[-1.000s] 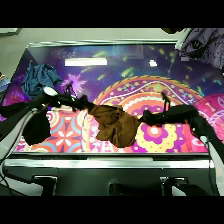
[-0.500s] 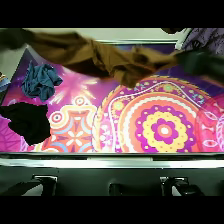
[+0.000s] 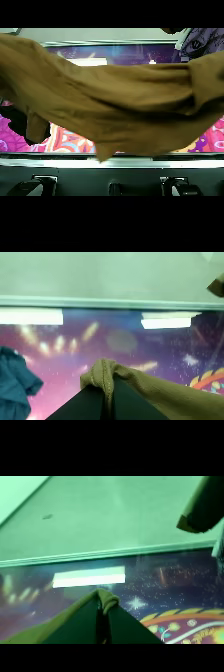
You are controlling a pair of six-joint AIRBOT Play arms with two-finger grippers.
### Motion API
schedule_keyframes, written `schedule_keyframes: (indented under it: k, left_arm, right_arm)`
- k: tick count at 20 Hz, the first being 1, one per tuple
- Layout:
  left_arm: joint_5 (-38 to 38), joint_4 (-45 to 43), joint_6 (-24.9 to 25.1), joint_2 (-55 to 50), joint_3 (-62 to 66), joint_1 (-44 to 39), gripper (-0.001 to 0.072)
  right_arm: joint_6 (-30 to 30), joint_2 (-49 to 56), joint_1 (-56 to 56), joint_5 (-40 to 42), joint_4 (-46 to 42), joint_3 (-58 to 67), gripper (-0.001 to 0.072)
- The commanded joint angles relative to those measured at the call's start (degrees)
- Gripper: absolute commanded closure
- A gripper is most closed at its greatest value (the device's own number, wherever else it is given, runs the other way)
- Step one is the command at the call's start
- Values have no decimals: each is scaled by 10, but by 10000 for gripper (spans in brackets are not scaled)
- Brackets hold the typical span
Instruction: Fold the clothes and pants, and hang the long-sleeved shirts on hangers.
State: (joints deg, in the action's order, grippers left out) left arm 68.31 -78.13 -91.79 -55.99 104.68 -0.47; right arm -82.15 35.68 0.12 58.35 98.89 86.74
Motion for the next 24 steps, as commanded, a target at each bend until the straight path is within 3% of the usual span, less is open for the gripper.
schedule_keyframes:
  k: [1,5,10,14,15,16,17,18,19,21,24]
  left_arm:
    - [5,19,-14,-46,-57,-1,695]
    - [-57,63,-14,-186,-167,-1,693]
    - [-153,89,-12,-396,-201,-4,692]
    - [-188,90,-12,-461,-201,7,692]
    - [-196,90,-13,-461,-201,13,691]
    - [-196,90,-12,-459,-197,20,683]
    - [-183,90,-13,-455,-185,32,557]
    - [-159,90,-12,-451,-168,47,278]
    - [-135,89,-10,-443,-152,66,76]
    - [-101,90,19,-412,-137,110,69]
    - [-22,98,54,-371,-141,170,69]
  right_arm:
    - [65,96,0,55,-18,1,682]
    - [69,309,1,81,10,1,682]
    - [69,559,1,-106,44,1,682]
    - [124,630,1,-176,80,1,673]
    - [124,628,1,-174,79,2,653]
    - [123,621,-3,-165,79,2,564]
    - [122,612,-10,-145,79,2,470]
    - [108,596,-22,-113,80,2,404]
    - [72,577,-39,-78,80,2,392]
    - [-40,525,-77,-8,78,1,395]
    - [-118,456,-148,83,84,-30,337]
